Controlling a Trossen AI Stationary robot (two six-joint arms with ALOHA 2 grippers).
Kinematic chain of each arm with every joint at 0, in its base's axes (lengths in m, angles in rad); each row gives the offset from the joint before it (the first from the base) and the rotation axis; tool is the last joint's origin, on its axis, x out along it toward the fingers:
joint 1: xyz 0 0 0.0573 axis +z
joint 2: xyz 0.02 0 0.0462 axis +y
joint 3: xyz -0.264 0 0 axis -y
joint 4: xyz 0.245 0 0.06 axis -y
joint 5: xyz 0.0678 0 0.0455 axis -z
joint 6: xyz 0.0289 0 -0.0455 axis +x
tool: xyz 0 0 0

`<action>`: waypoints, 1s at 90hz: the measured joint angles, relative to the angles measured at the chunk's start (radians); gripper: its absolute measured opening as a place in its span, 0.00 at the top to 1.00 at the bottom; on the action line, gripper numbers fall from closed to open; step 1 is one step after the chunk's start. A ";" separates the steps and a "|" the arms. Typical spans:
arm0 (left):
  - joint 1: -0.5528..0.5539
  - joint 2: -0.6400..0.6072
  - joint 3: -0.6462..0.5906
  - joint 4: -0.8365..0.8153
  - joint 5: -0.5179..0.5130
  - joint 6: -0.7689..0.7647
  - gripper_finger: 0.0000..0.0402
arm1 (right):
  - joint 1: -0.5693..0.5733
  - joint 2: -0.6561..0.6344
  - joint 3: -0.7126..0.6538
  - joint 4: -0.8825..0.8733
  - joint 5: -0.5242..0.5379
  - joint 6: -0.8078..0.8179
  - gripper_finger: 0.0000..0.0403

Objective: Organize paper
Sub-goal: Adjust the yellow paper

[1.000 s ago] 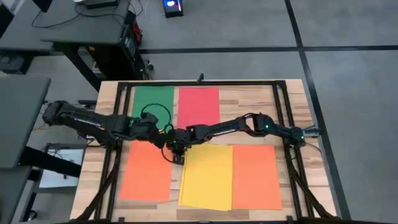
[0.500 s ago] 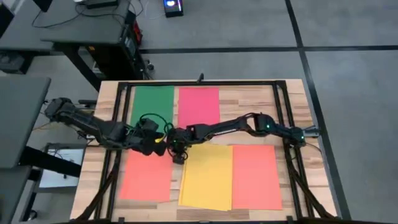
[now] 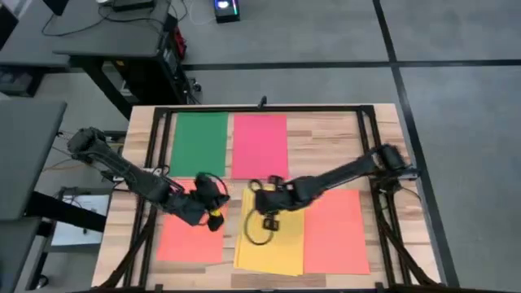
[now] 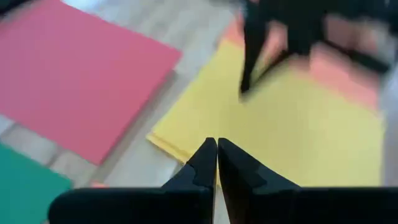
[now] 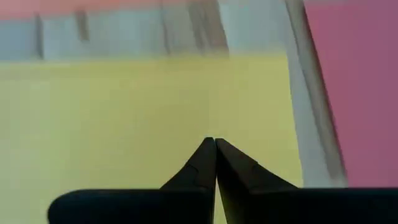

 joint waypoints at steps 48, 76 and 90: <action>0.037 0.398 0.171 -0.067 0.357 0.132 1.00 | 0.103 0.116 -0.099 0.064 -0.070 0.258 1.00; 0.037 0.370 0.170 -0.240 0.414 0.105 1.00 | 0.059 0.131 -0.075 0.085 -0.079 0.177 1.00; 0.040 0.370 0.170 -0.244 0.434 0.159 1.00 | 0.039 0.134 -0.061 0.085 -0.093 0.127 1.00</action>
